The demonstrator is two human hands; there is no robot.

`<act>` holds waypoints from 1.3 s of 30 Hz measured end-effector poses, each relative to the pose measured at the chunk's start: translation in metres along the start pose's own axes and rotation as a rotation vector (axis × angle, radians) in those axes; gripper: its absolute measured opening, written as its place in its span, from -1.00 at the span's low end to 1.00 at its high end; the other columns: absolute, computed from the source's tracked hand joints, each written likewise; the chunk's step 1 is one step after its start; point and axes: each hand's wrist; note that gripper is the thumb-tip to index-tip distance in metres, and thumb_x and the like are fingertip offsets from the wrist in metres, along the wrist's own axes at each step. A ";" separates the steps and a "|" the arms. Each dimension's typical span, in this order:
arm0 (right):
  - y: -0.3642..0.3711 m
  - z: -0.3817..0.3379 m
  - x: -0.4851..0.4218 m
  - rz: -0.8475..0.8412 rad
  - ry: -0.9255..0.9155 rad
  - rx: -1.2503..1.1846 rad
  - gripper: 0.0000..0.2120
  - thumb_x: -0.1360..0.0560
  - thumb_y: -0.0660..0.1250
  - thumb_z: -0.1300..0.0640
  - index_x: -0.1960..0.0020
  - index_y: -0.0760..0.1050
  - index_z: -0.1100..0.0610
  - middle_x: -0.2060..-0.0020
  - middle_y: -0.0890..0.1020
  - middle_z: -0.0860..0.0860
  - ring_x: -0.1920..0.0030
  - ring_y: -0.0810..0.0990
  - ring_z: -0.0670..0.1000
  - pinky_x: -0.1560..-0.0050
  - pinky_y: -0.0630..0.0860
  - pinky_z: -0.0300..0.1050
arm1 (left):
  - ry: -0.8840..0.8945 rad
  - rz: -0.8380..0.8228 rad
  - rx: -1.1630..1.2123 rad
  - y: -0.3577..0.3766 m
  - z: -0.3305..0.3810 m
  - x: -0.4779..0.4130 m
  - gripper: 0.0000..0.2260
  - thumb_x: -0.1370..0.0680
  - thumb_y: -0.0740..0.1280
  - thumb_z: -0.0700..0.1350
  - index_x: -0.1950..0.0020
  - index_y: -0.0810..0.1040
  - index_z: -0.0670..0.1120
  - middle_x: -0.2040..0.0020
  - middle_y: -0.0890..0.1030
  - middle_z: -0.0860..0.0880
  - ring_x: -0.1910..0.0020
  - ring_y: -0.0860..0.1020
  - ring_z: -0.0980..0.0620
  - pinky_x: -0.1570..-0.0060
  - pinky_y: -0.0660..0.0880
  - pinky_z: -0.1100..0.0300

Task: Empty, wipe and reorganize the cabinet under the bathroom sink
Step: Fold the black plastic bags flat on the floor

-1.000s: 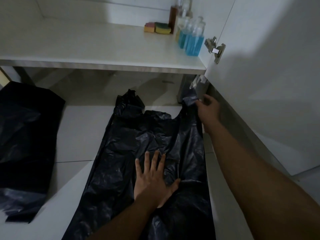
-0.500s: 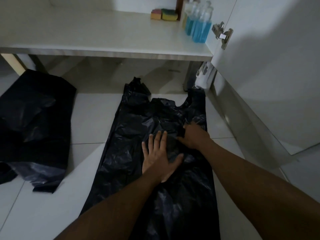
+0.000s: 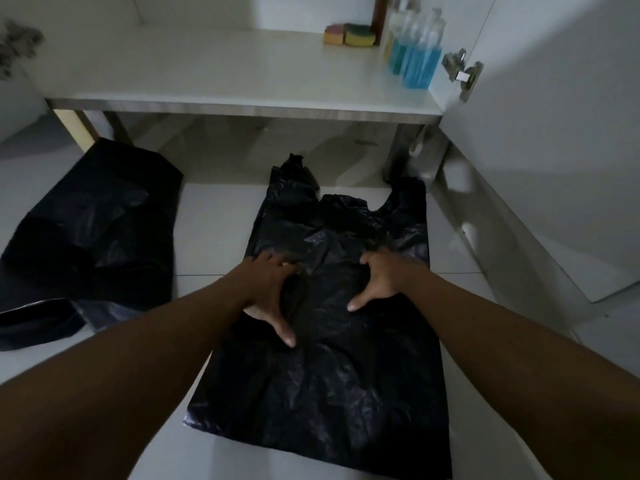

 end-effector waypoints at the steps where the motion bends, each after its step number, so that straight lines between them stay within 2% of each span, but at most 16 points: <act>1: 0.003 -0.002 0.000 -0.033 0.000 0.025 0.29 -0.05 0.56 -0.40 -0.57 0.02 0.01 -0.54 0.06 0.09 -0.52 0.11 0.22 -0.47 0.21 0.17 | 0.003 -0.053 -0.028 -0.001 -0.001 0.000 0.31 0.04 0.50 0.51 -0.58 -0.01 0.18 -0.60 0.01 0.00 -0.56 0.06 -0.14 -0.48 0.18 -0.13; 3: 0.009 -0.002 -0.002 -0.031 -0.015 0.046 0.33 -0.05 0.59 -0.35 -0.59 -0.08 -0.02 -0.56 -0.06 0.08 -0.54 -0.06 0.26 -0.48 0.13 0.27 | 0.001 -0.090 -0.075 0.002 -0.003 0.000 0.35 0.03 0.59 0.39 -0.59 -0.08 0.17 -0.61 -0.05 -0.01 -0.56 0.04 -0.17 -0.47 0.24 -0.15; 5: 0.013 -0.001 -0.002 -0.022 -0.015 0.058 0.34 -0.07 0.59 -0.33 -0.59 -0.13 -0.03 -0.56 -0.13 0.06 -0.54 -0.16 0.27 -0.47 0.10 0.33 | 0.009 -0.062 -0.096 0.008 -0.004 -0.001 0.36 0.02 0.63 0.33 -0.60 -0.09 0.13 -0.59 -0.01 -0.05 -0.54 0.07 -0.18 -0.44 0.29 -0.15; 8: 0.017 0.001 -0.003 -0.017 -0.005 0.073 0.33 -0.08 0.58 -0.35 -0.59 -0.13 -0.02 -0.56 -0.15 0.06 -0.54 -0.18 0.26 -0.47 0.10 0.32 | 0.019 -0.028 -0.101 0.011 -0.004 -0.002 0.37 0.01 0.65 0.28 -0.61 -0.08 0.10 -0.58 0.03 -0.06 -0.52 0.10 -0.17 -0.43 0.30 -0.12; 11: 0.016 0.001 -0.003 -0.014 -0.009 0.066 0.33 -0.08 0.57 -0.35 -0.59 -0.14 -0.04 -0.56 -0.16 0.06 -0.54 -0.18 0.25 -0.48 0.08 0.30 | 0.006 -0.018 -0.113 0.012 -0.002 0.001 0.38 0.01 0.63 0.33 -0.60 -0.10 0.08 -0.58 0.03 -0.05 -0.52 0.10 -0.16 -0.42 0.30 -0.12; 15: 0.020 0.001 0.000 -0.011 -0.009 0.070 0.33 -0.11 0.56 -0.36 -0.59 -0.19 -0.04 -0.57 -0.16 0.06 -0.54 -0.18 0.25 -0.50 0.04 0.29 | 0.013 -0.011 -0.154 0.016 -0.001 0.007 0.40 0.02 0.57 0.42 -0.60 -0.18 0.10 -0.61 -0.05 -0.03 -0.55 0.06 -0.16 -0.48 0.18 -0.17; 19: 0.013 -0.001 0.008 0.001 -0.039 0.044 0.34 -0.06 0.55 -0.39 -0.59 -0.13 -0.03 -0.57 -0.03 0.08 -0.54 0.04 0.20 -0.49 0.16 0.20 | 0.007 0.027 -0.051 0.008 -0.003 0.016 0.37 0.03 0.50 0.51 -0.59 -0.17 0.16 -0.62 -0.09 0.01 -0.57 -0.01 -0.15 -0.51 0.02 -0.26; 22: -0.001 -0.013 0.017 0.063 -0.065 0.031 0.23 -0.12 0.55 -0.36 -0.57 0.01 0.04 -0.51 0.14 0.10 -0.47 0.24 0.19 -0.42 0.32 0.15 | -0.030 0.042 -0.007 -0.012 -0.011 0.026 0.36 0.02 0.45 0.55 -0.59 -0.16 0.15 -0.63 -0.08 0.00 -0.58 -0.01 -0.15 -0.50 -0.02 -0.29; 26: -0.026 -0.052 0.027 0.111 -0.141 0.047 -0.01 -0.32 0.49 -0.25 -0.55 0.09 0.10 -0.45 0.24 0.11 -0.39 0.35 0.17 -0.37 0.38 0.08 | -0.107 0.049 -0.026 -0.059 -0.036 0.051 0.23 -0.07 0.47 0.51 -0.60 0.03 0.12 -0.59 0.13 -0.02 -0.51 0.19 -0.13 -0.47 0.18 -0.16; 29: -0.044 -0.099 0.037 0.145 -0.213 0.051 -0.13 -0.41 0.44 -0.20 -0.55 0.12 0.10 -0.41 0.29 0.11 -0.34 0.39 0.14 -0.32 0.40 0.02 | -0.197 0.056 -0.055 -0.091 -0.066 0.081 0.03 -0.25 0.49 0.41 -0.58 0.16 0.04 -0.54 0.26 -0.06 -0.47 0.30 -0.12 -0.41 0.33 -0.05; 34: -0.055 -0.195 0.057 0.245 -0.404 0.006 -0.30 -0.46 0.41 -0.13 -0.49 0.26 0.12 -0.39 0.40 0.09 -0.31 0.45 0.10 -0.28 0.45 -0.01 | -0.374 0.318 0.088 -0.090 -0.135 0.143 -0.24 -0.41 0.41 0.34 -0.49 0.34 0.00 -0.44 0.42 -0.06 -0.38 0.42 -0.11 -0.31 0.42 -0.01; 37: -0.051 -0.255 0.064 0.237 -0.493 -0.030 -0.32 -0.48 0.39 -0.12 -0.50 0.26 0.07 -0.43 0.38 0.06 -0.36 0.43 0.07 -0.32 0.42 -0.03 | -0.504 0.374 0.213 -0.067 -0.182 0.174 -0.29 -0.45 0.37 0.33 -0.48 0.37 -0.04 -0.43 0.44 -0.10 -0.38 0.42 -0.14 -0.33 0.40 -0.03; 39: -0.043 -0.291 0.065 0.191 -0.539 -0.047 -0.36 -0.48 0.39 -0.13 -0.47 0.30 0.04 -0.38 0.44 0.05 -0.29 0.50 0.07 -0.28 0.47 -0.01 | -0.591 0.380 0.265 -0.051 -0.209 0.195 -0.23 -0.40 0.39 0.36 -0.49 0.36 -0.03 -0.41 0.45 -0.12 -0.36 0.43 -0.16 -0.31 0.43 -0.05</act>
Point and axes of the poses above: each hand's wrist, its own x-axis away from the middle knuckle, its own y-axis out of the palm, z = x × y
